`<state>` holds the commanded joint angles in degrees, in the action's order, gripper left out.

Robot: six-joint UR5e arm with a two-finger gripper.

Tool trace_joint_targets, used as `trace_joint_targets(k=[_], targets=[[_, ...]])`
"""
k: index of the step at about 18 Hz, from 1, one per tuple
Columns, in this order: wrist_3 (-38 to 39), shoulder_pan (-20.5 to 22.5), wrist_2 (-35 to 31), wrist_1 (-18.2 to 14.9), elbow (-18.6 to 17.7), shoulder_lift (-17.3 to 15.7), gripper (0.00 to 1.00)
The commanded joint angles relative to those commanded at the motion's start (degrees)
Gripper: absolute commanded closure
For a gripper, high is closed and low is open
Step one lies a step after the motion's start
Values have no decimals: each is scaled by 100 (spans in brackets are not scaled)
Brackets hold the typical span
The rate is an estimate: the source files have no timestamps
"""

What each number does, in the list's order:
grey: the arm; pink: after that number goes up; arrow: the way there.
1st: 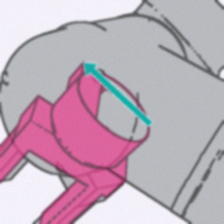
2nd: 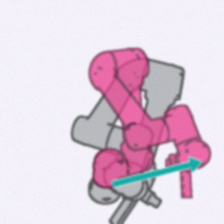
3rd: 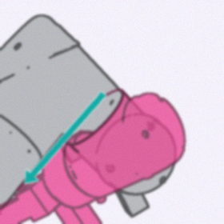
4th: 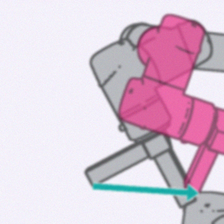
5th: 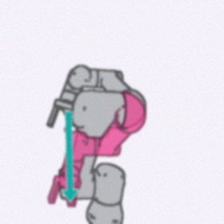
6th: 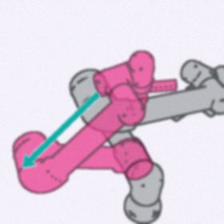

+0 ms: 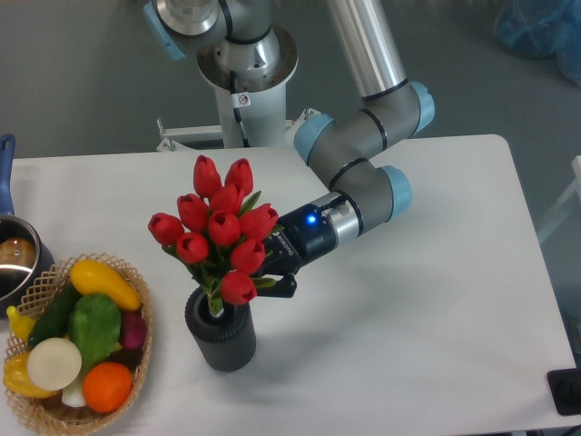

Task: Insert the flowers into the vase
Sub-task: 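Push the bouquet further down into the vase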

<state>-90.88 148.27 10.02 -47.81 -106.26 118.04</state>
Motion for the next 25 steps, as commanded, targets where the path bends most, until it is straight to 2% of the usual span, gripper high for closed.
trace_joint_targets(k=[25], targets=[[-396, 35, -35, 0, -9, 396, 81]])
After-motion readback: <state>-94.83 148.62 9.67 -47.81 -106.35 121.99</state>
